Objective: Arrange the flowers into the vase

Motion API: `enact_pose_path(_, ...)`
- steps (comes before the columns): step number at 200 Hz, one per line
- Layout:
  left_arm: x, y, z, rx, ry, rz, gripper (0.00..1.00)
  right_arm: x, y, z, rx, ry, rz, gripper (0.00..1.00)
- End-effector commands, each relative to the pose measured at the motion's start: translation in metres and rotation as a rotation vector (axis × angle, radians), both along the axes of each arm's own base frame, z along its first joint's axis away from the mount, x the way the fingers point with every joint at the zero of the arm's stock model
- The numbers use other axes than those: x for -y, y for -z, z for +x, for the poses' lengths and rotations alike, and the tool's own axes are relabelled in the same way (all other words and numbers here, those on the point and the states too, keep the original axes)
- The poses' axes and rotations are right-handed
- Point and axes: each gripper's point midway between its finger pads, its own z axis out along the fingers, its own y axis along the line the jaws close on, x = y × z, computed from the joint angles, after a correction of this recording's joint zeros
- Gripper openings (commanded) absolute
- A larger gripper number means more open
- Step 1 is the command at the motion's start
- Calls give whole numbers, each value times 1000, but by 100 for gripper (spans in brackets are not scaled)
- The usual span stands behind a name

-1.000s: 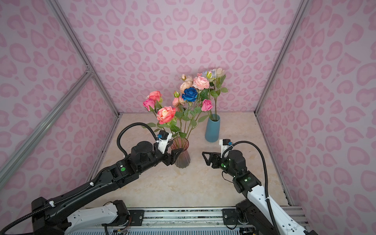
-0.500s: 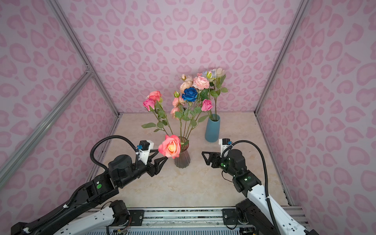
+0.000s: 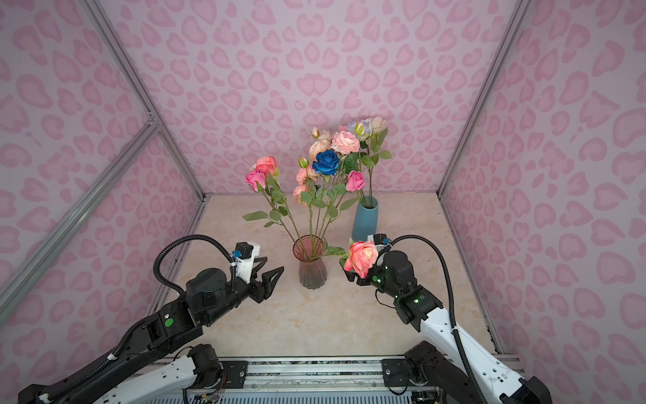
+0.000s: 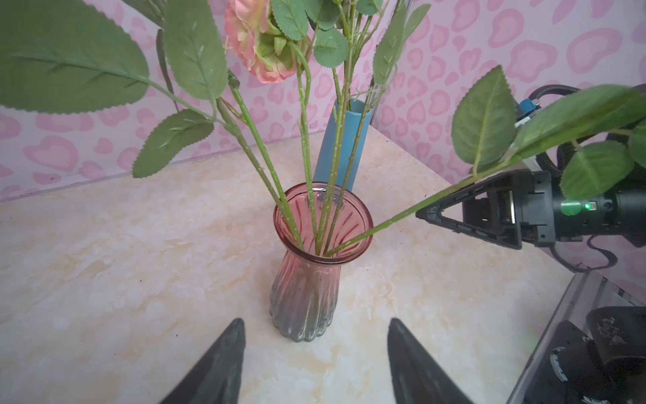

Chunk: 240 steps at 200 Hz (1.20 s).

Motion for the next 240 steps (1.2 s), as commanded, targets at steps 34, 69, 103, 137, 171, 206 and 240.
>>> enact_pose_path(34,-18,0,12,24,-131,-39,66,1,-3,6,23,10,-27,81)
enact_pose_path(69,-60,9,27,22,-400,-78,67,10,5,7,8,44,-83,82)
enact_pose_path(103,-115,18,27,7,-699,-122,68,70,-3,11,34,281,-304,82)
enact_pose_path(137,-135,3,20,68,-761,-209,69,141,-32,3,112,582,-426,85)
enact_pose_path(171,-132,-30,18,77,-722,-263,97,168,-65,-1,219,722,-428,98)
enact_pose_path(206,-103,-25,23,32,-602,-214,97,187,-91,-12,350,850,-314,98)
enact_pose_path(240,-71,-9,32,20,-484,-77,97,157,-77,-1,557,685,-363,98)
